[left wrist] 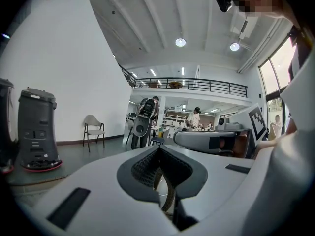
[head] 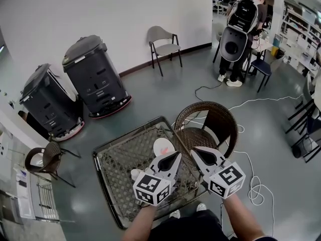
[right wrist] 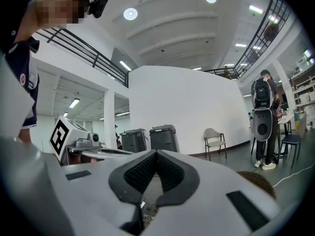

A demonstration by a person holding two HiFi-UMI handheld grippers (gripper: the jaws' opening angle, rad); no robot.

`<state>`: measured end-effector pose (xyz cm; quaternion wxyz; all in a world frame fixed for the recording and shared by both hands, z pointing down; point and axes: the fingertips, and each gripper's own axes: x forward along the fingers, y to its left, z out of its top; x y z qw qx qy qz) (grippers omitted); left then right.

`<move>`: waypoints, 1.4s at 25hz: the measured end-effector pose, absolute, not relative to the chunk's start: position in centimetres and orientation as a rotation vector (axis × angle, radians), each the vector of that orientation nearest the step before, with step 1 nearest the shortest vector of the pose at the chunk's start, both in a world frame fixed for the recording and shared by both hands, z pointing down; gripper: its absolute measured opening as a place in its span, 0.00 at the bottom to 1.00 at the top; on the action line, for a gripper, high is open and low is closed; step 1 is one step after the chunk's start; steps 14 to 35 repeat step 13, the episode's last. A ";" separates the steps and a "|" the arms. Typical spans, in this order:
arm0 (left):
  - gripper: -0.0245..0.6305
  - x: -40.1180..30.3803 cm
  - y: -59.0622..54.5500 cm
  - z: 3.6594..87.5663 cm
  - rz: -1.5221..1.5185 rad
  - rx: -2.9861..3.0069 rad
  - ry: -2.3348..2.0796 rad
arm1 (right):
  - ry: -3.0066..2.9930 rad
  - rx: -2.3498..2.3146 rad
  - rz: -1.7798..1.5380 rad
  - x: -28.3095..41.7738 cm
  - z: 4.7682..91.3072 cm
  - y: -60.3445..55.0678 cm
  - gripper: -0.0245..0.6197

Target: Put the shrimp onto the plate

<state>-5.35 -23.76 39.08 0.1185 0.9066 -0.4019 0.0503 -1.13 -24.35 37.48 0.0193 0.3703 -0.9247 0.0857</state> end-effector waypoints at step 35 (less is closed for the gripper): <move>0.05 -5.1 -23.1 38.9 0.144 2.666 -1.152 | -2.880 1.152 0.258 -1.3 37.1 -23.7 0.05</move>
